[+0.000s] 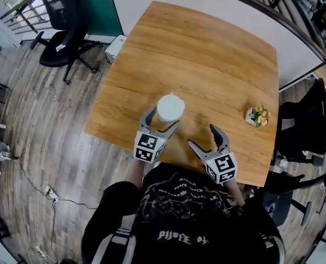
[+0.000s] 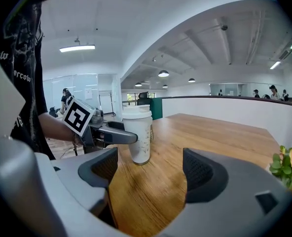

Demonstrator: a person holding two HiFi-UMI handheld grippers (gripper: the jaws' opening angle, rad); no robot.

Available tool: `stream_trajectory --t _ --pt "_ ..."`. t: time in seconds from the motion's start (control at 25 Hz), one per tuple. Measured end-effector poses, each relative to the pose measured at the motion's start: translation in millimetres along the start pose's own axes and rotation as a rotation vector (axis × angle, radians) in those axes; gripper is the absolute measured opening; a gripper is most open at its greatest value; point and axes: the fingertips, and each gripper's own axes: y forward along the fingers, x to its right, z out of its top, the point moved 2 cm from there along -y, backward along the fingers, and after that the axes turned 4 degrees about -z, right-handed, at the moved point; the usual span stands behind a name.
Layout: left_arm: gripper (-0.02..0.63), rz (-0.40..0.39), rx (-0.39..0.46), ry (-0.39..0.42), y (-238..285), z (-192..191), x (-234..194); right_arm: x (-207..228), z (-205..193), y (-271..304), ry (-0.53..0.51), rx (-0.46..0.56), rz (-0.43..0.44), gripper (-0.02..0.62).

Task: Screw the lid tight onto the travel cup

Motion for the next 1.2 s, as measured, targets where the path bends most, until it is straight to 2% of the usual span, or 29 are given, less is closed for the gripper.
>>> stream_trajectory --t 0.16,0.32,0.44,0.6,0.88,1.2 --pt "0.416 0.031 -0.046 0.045 12 -8 -7 -4 8 5 -0.042 -0.01 0.067 0.402" --pt "0.414 0.005 -0.064 0.031 15 -11 -8 -3 23 14 -0.074 0.003 0.119 0.401" --pt "0.397 0.002 -0.072 0.053 19 -13 -8 7 32 21 -0.104 -0.006 0.135 0.402" --pt "0.397 -0.009 -0.075 0.055 21 -12 -9 8 55 29 -0.186 -0.002 0.267 0.402" --pt "0.394 -0.05 -0.09 0.063 19 -13 -9 -7 112 52 -0.518 -0.041 0.504 0.376" --pt "0.394 -0.09 -0.104 0.067 19 -10 -7 -31 137 78 -1.01 -0.247 0.765 0.385"
